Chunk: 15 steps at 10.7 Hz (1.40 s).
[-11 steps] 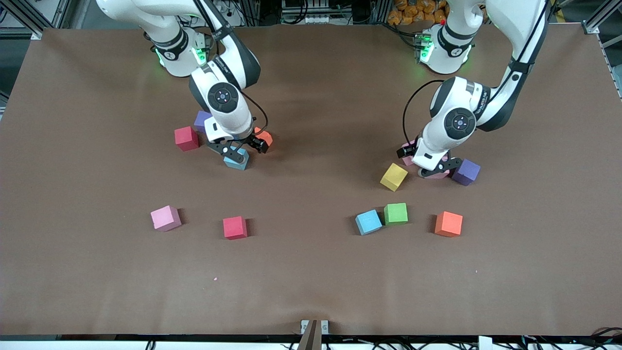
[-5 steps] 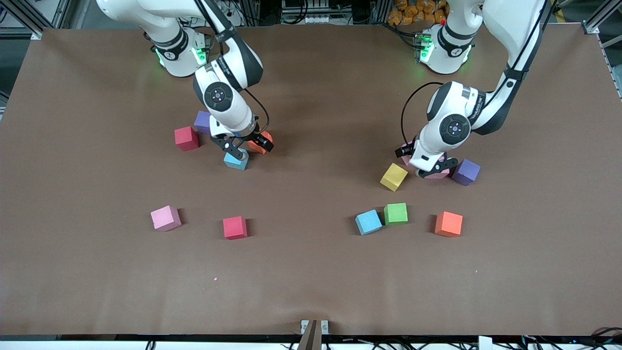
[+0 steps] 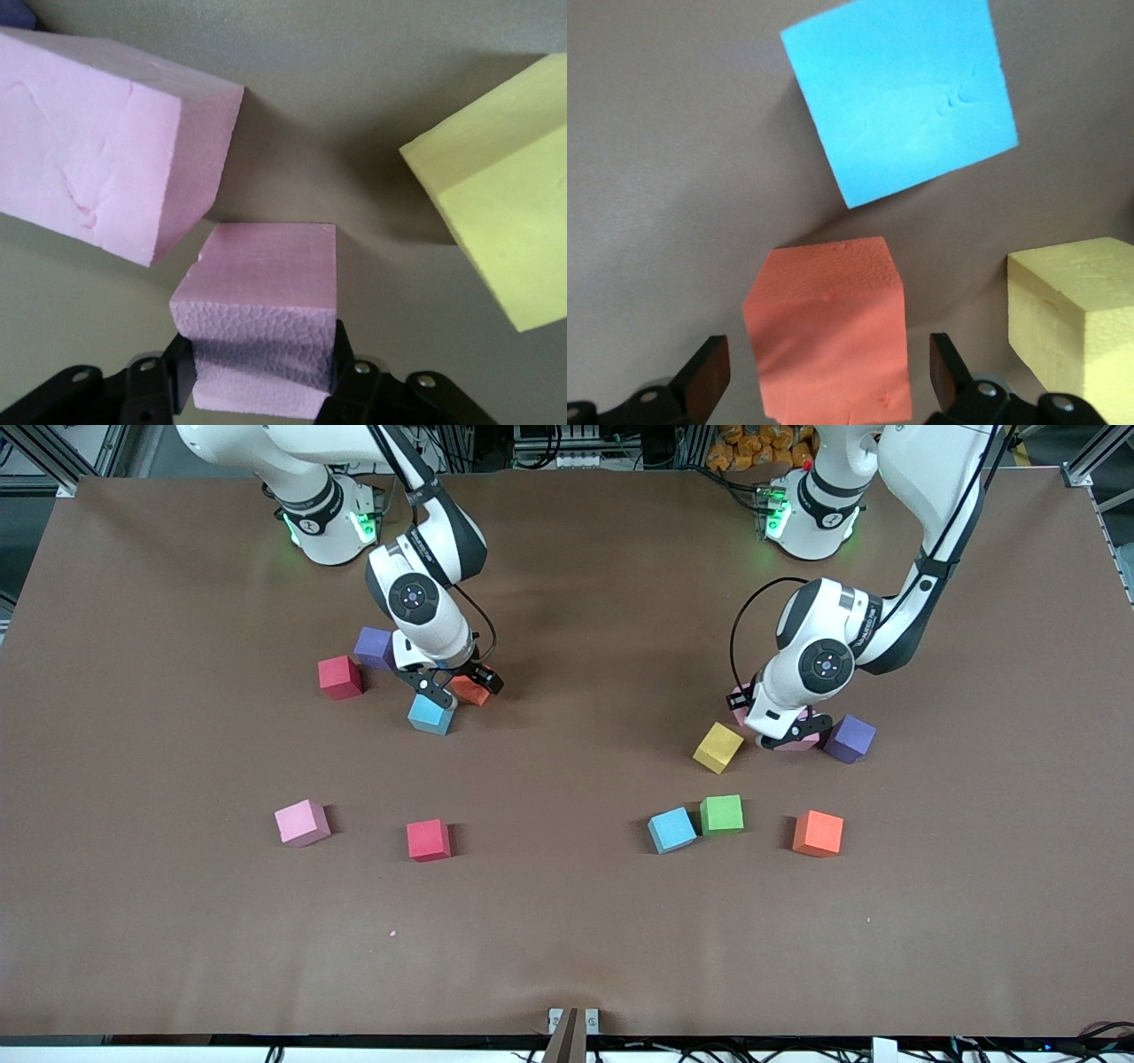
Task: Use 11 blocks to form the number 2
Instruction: 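Grasp the orange block with the right gripper while the left gripper grasps pink, then lift the pink block with the left gripper while the right gripper lifts orange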
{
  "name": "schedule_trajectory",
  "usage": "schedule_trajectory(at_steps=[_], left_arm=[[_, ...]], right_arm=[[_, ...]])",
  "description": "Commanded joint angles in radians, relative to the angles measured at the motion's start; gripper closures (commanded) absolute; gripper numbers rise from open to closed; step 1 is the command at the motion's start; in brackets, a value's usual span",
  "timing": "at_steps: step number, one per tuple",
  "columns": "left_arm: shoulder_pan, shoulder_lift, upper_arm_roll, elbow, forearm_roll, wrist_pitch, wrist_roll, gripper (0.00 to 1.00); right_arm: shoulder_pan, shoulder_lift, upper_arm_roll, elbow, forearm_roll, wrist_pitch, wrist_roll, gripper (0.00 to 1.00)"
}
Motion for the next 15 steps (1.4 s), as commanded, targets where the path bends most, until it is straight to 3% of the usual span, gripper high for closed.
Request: schedule_trajectory(at_steps=[1, 4, 5, 6, 7, 11, 12, 15], left_arm=[[-0.009, -0.009, -0.003, 0.009, -0.001, 0.01, -0.011, 0.76], [-0.093, -0.014, -0.06, 0.077, -0.007, 0.002, -0.047, 0.75], [-0.131, -0.009, -0.083, 0.11, -0.008, 0.002, -0.069, 0.75], [-0.182, 0.0, -0.083, 0.145, -0.014, -0.001, -0.072, 0.75], [-0.232, 0.023, -0.083, 0.182, -0.014, -0.007, -0.08, 0.75], [-0.404, 0.146, -0.083, 0.318, -0.016, -0.019, -0.19, 0.75], [-0.432, 0.161, -0.083, 0.334, -0.014, -0.019, -0.192, 0.75], [-0.506, 0.181, -0.084, 0.355, -0.028, -0.059, -0.272, 0.75]], right_arm=[[0.02, 0.027, -0.008, -0.008, 0.014, 0.045, 0.011, 0.0], [0.031, 0.056, -0.006, -0.008, 0.014, 0.081, 0.025, 0.0], [0.034, 0.058, -0.008, -0.008, 0.014, 0.09, 0.036, 0.17], [0.034, 0.053, -0.008, -0.006, 0.014, 0.09, 0.056, 0.49], [0.031, 0.033, -0.011, -0.004, 0.013, 0.078, 0.083, 0.64], [0.013, -0.112, -0.084, 0.006, -0.002, -0.114, 0.053, 0.65], [0.013, -0.132, -0.119, 0.009, -0.002, -0.138, 0.045, 0.65], [-0.021, -0.165, -0.143, 0.026, 0.001, -0.175, 0.089, 0.65]])
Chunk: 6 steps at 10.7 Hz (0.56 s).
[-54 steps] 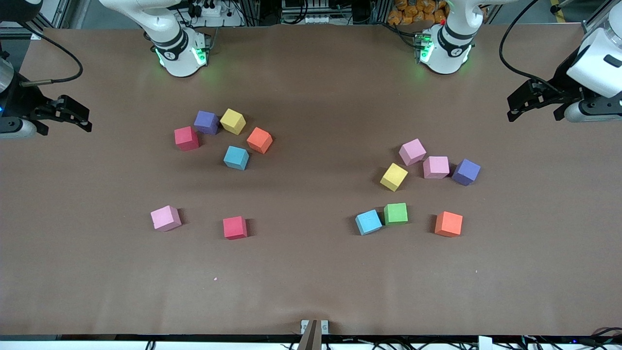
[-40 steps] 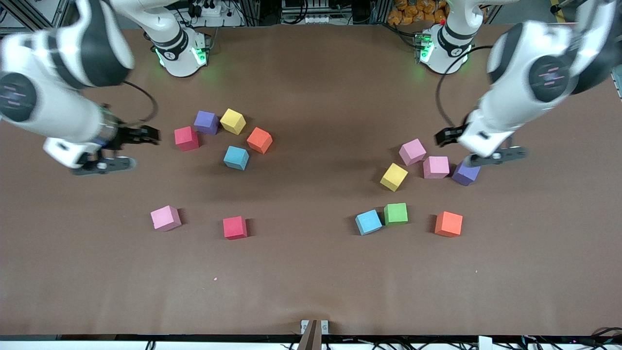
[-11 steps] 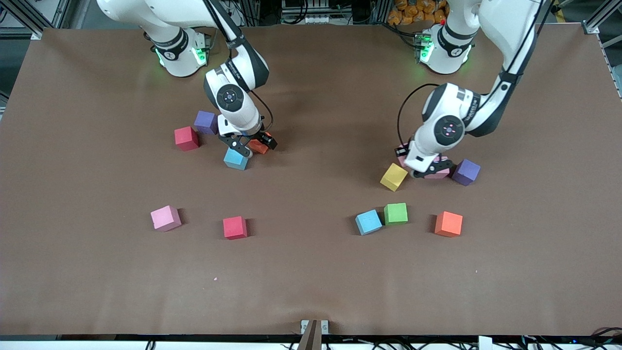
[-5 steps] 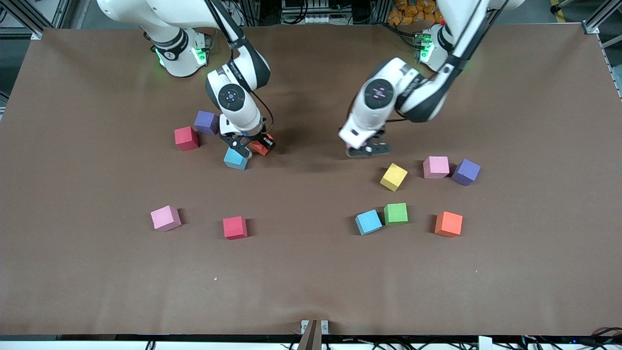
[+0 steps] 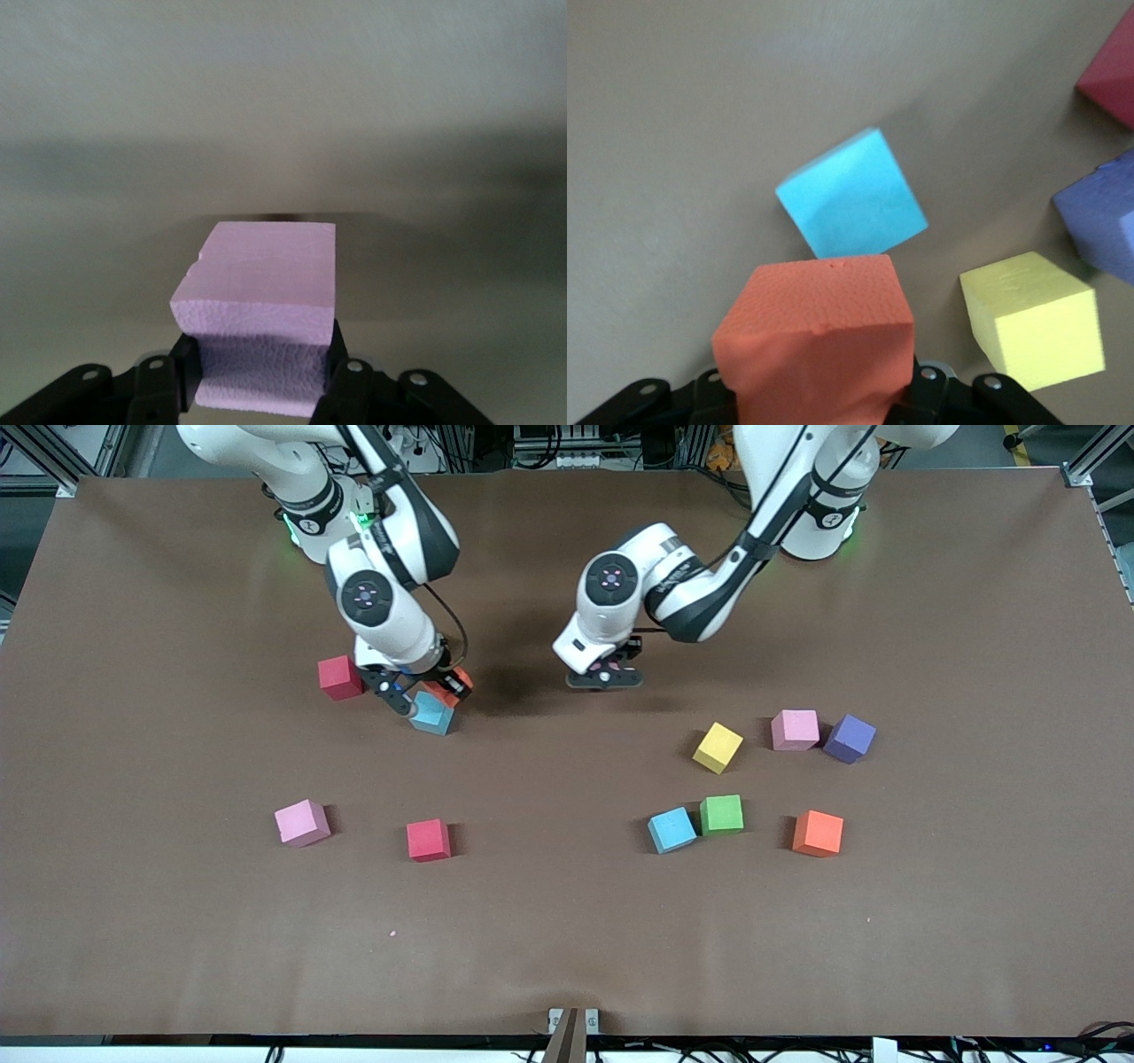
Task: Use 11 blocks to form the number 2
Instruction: 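Lift the pink block with the left gripper while the right gripper lifts orange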
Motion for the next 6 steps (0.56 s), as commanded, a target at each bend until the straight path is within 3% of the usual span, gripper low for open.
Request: schedule_trajectory(at_steps=[1, 6], left_arm=[[-0.046, 0.007, 0.006, 0.03, -0.027, -0.077, -0.067, 0.75], [-0.124, 0.036, 0.004, 0.056, -0.027, -0.134, -0.142, 0.75]], right_arm=[[-0.031, -0.021, -0.002, 0.014, 0.0, -0.017, 0.068, 0.64], [-0.064, -0.01, -0.002, 0.047, 0.005, -0.017, 0.177, 0.63]])
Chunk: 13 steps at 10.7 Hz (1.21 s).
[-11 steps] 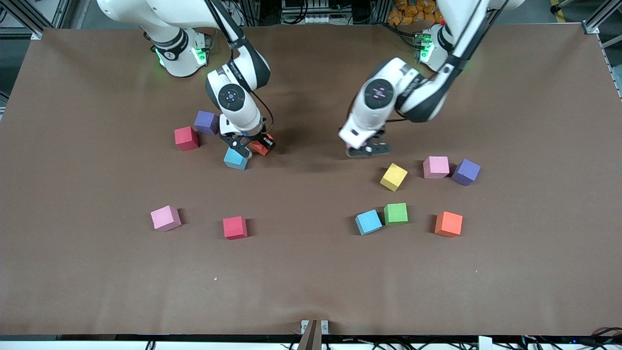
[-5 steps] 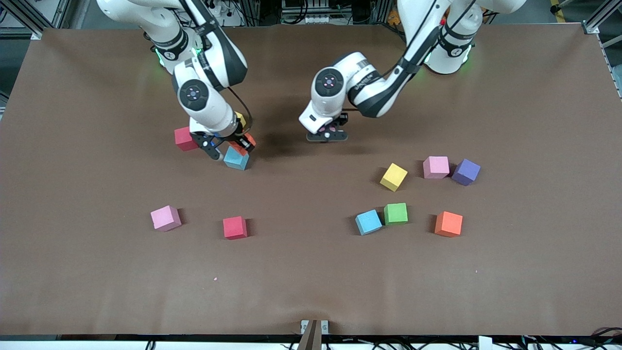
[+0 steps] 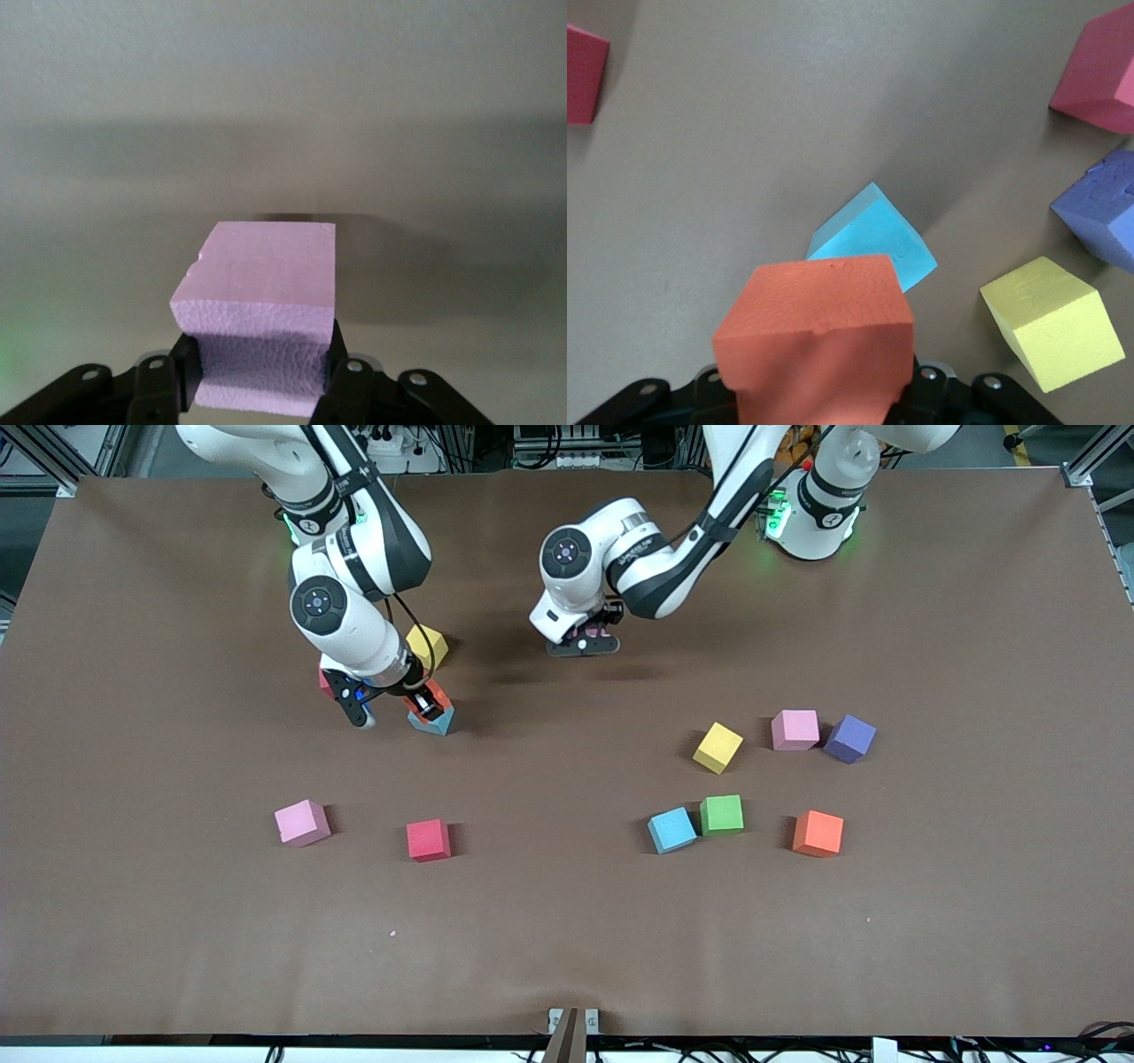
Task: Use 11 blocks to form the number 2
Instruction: 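Set the pink block down mid-table and open the left gripper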
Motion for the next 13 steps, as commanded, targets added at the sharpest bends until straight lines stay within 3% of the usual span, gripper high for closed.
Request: schedule_trajectory(at_steps=[1, 8, 10, 11, 12, 13], left_arm=[[-0.038, 0.058, 0.007, 0.071, -0.019, -0.021, -0.06, 0.74], [-0.055, 0.112, 0.023, 0.136, -0.001, -0.023, -0.036, 0.69], [-0.058, 0.132, 0.023, 0.154, 0.005, -0.023, -0.032, 0.59], [-0.059, 0.135, 0.023, 0.154, 0.033, -0.023, -0.032, 0.34], [-0.059, 0.134, 0.023, 0.154, 0.045, -0.023, -0.031, 0.0], [-0.055, 0.125, 0.023, 0.154, 0.045, -0.023, -0.034, 0.0]], right_arm=[[-0.006, 0.003, 0.004, 0.023, 0.004, -0.014, 0.067, 0.63], [-0.011, 0.028, 0.006, 0.049, 0.009, -0.016, 0.116, 0.63], [-0.007, 0.029, 0.006, 0.049, 0.009, -0.016, 0.118, 0.63], [-0.007, 0.029, 0.006, 0.049, 0.009, -0.016, 0.119, 0.63], [-0.003, 0.029, 0.006, 0.049, 0.01, -0.016, 0.121, 0.63], [-0.001, 0.029, 0.006, 0.053, 0.009, -0.016, 0.127, 0.63]])
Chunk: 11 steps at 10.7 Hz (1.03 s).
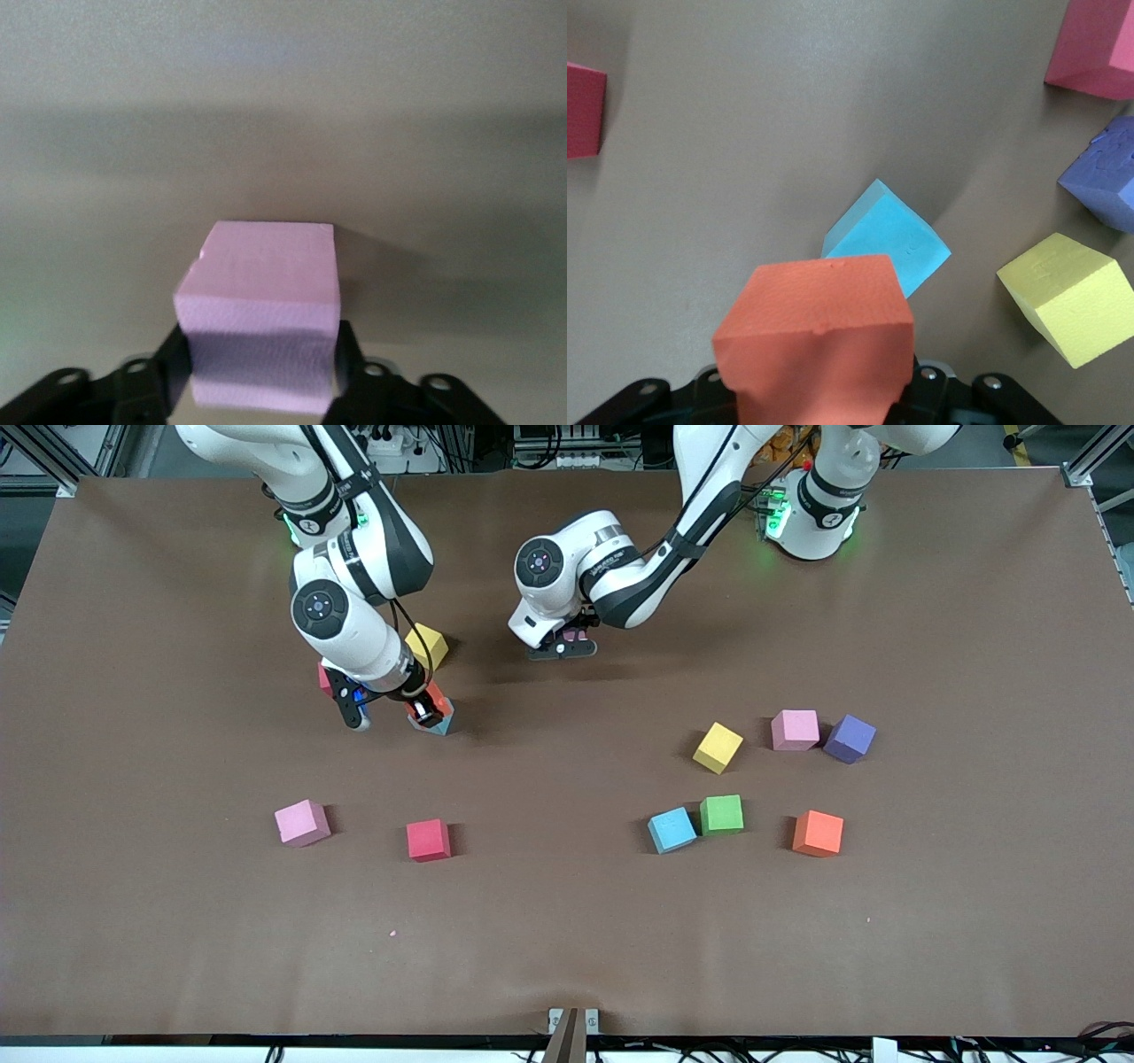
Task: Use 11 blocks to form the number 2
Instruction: 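Set the pink block down mid-table and open the left gripper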
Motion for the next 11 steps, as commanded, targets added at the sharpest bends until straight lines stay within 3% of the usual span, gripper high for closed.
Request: schedule_trajectory(at_steps=[1, 4, 7, 11], left_arm=[[-0.002, -0.03, 0.014, 0.024, 0.021, -0.029, 0.007, 0.0], [0.039, -0.158, 0.092, 0.027, 0.023, -0.173, 0.065, 0.0], [0.24, -0.241, 0.093, 0.021, 0.026, -0.271, 0.08, 0.0], [0.495, -0.315, 0.105, -0.054, 0.047, -0.267, 0.488, 0.0]], right_arm=[[0.001, 0.01, 0.004, 0.025, 0.01, -0.015, 0.023, 0.63], [0.024, 0.012, 0.007, 0.032, 0.01, -0.015, 0.086, 0.63], [0.131, 0.027, 0.009, 0.019, 0.01, -0.013, 0.254, 0.64], [0.271, 0.044, 0.01, -0.023, 0.01, 0.028, 0.525, 0.65]])
